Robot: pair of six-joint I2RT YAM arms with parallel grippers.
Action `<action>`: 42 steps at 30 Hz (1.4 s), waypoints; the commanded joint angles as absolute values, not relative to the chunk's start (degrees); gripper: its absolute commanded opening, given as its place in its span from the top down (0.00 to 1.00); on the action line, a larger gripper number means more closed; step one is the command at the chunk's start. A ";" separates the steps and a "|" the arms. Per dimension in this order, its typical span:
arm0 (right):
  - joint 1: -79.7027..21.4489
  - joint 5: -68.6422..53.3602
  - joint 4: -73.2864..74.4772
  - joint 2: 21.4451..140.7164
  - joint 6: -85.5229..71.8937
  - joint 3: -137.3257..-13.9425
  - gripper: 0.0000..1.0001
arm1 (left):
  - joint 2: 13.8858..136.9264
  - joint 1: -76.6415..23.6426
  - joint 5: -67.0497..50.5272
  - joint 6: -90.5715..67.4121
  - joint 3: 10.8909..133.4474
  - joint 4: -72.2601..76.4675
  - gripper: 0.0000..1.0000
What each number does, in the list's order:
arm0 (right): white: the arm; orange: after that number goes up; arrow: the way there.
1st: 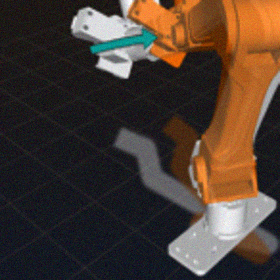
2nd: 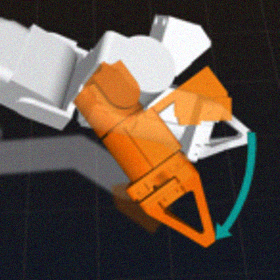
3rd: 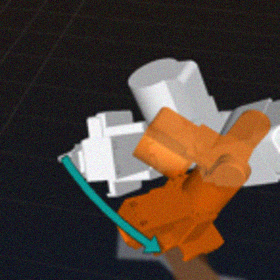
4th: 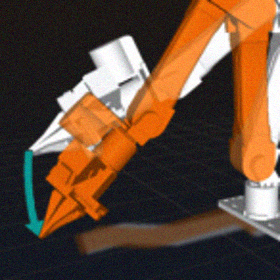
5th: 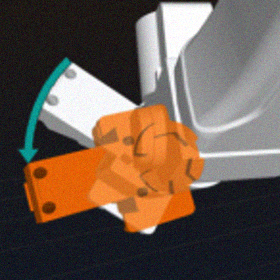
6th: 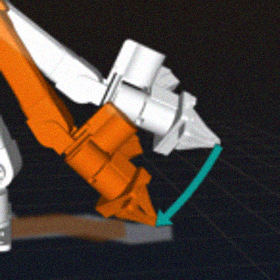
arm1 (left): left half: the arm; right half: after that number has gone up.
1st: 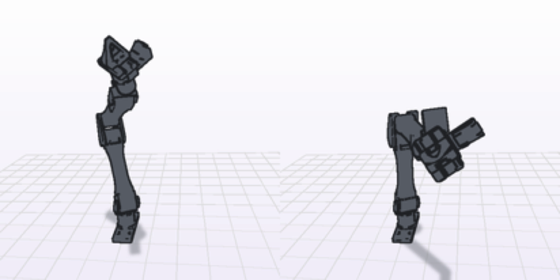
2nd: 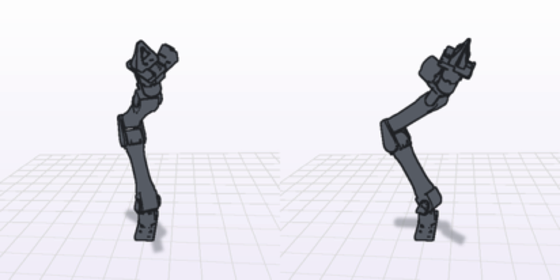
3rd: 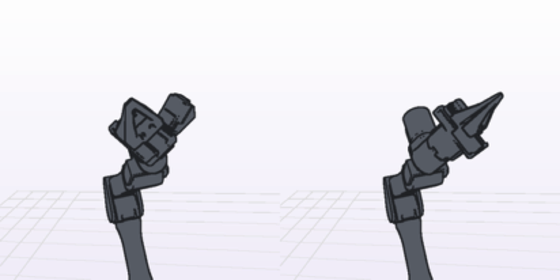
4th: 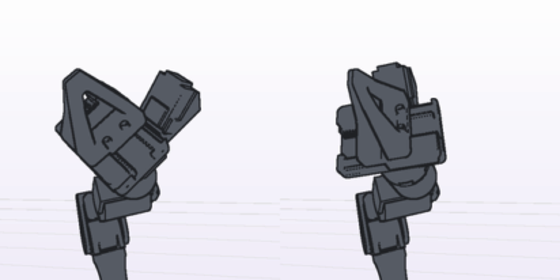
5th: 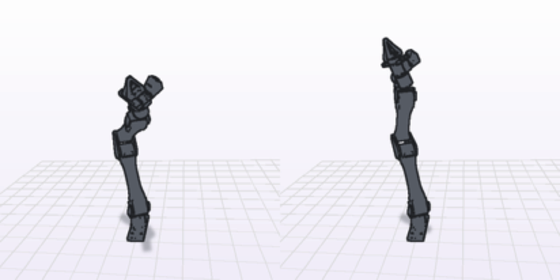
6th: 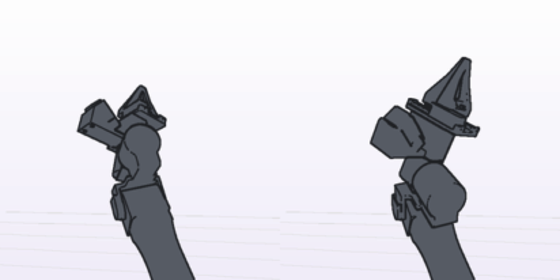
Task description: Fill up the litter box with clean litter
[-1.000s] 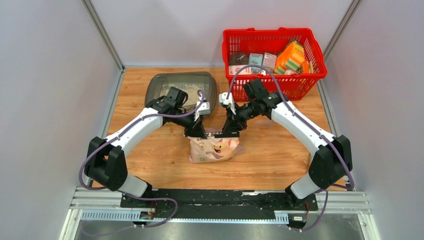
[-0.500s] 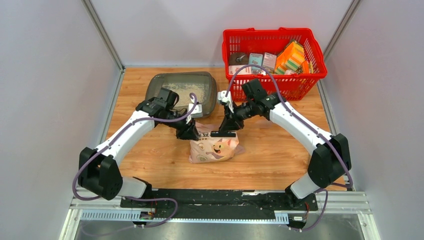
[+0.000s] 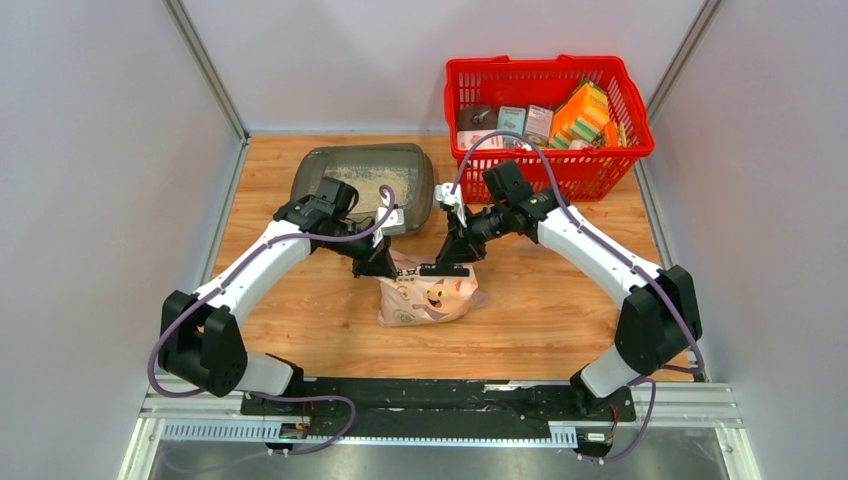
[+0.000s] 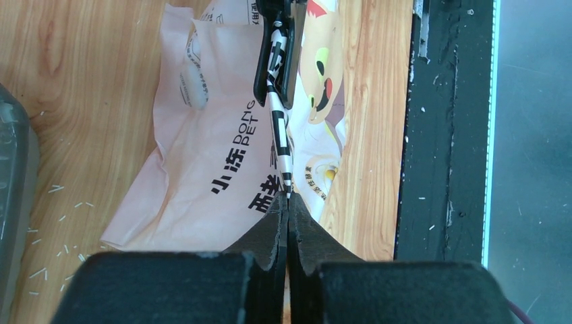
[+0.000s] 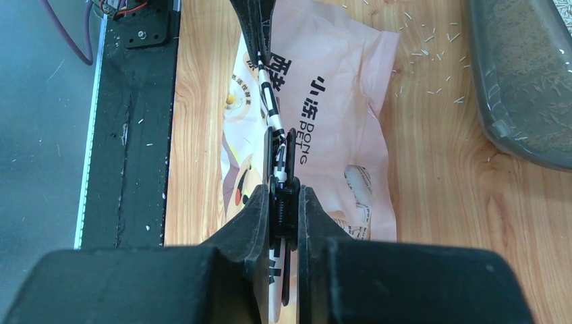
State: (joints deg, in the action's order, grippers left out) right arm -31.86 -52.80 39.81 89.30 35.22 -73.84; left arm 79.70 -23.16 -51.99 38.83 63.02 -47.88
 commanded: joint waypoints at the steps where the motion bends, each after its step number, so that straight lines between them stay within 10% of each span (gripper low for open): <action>1: -32.34 -52.30 39.54 88.95 34.27 -72.69 1.00 | 78.84 -23.29 -55.37 38.50 63.02 -46.93 1.00; 28: -33.31 -46.05 41.04 87.01 37.79 -69.87 0.94 | 78.57 -23.29 -55.02 38.23 63.72 -46.58 1.00; 42: -33.13 -41.57 39.37 86.84 35.86 -72.86 0.41 | 79.19 -23.29 -55.11 38.32 64.07 -46.85 1.00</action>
